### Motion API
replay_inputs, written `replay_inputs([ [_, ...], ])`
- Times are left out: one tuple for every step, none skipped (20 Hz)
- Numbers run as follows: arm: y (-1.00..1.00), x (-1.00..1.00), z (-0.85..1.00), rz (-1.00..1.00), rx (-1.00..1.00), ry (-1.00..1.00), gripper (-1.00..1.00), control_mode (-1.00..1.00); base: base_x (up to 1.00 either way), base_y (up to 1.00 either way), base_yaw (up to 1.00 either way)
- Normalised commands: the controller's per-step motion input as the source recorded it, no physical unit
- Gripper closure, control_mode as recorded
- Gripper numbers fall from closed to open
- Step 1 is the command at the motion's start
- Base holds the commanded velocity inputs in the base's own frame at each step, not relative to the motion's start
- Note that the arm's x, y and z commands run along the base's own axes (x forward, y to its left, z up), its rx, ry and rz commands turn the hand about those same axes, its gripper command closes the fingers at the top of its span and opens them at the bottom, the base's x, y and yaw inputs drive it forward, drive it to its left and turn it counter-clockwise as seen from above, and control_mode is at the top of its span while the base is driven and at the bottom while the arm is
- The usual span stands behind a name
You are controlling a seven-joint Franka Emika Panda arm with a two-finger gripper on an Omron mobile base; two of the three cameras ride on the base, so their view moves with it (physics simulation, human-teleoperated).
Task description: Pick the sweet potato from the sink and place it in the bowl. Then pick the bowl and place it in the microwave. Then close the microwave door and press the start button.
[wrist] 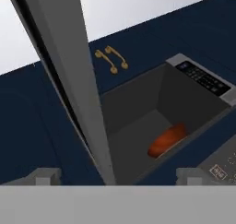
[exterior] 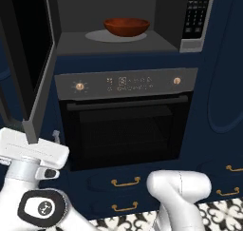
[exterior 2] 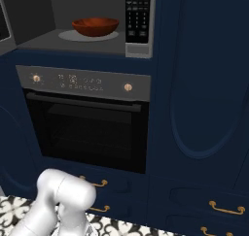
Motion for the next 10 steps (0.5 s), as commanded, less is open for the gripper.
replay_inputs([
  [0.37, -0.61, 0.67, -0.21, 0.09, 0.00, -1.00, -1.00, 0.00, 0.00, 0.00],
  [0.10, -0.51, 0.71, -0.19, 0.11, 0.00, -1.00, -1.00, 0.00, 0.00, 0.00],
  [0.00, -0.46, 0.69, -0.19, 0.15, 0.00, -1.00, -1.00, 0.00, 0.00, 0.00],
  [-0.04, -0.46, 0.66, -0.17, 0.17, 0.00, -1.00, -1.00, 0.00, 0.00, 0.00],
  [-0.18, -0.38, 0.66, -0.16, 0.18, 0.00, -1.00, -1.00, 0.00, 0.00, 0.00],
  [-0.34, -0.39, 0.69, -0.15, 0.18, 0.00, -1.00, -1.00, 0.00, 0.00, 0.00],
  [-0.43, -0.39, 0.68, -0.15, 0.19, -0.01, -1.00, -1.00, 0.00, 0.00, 0.00],
  [-0.57, -0.32, 0.67, -0.14, 0.20, -0.01, -1.00, -1.00, 0.00, 0.00, 0.00],
  [-0.60, -0.31, 0.69, -0.14, 0.20, -0.01, -1.00, -1.00, 0.00, 0.00, 0.00],
  [-0.71, -0.24, 0.69, -0.13, 0.21, 0.00, -1.00, -1.00, 0.00, 0.00, 0.00],
])
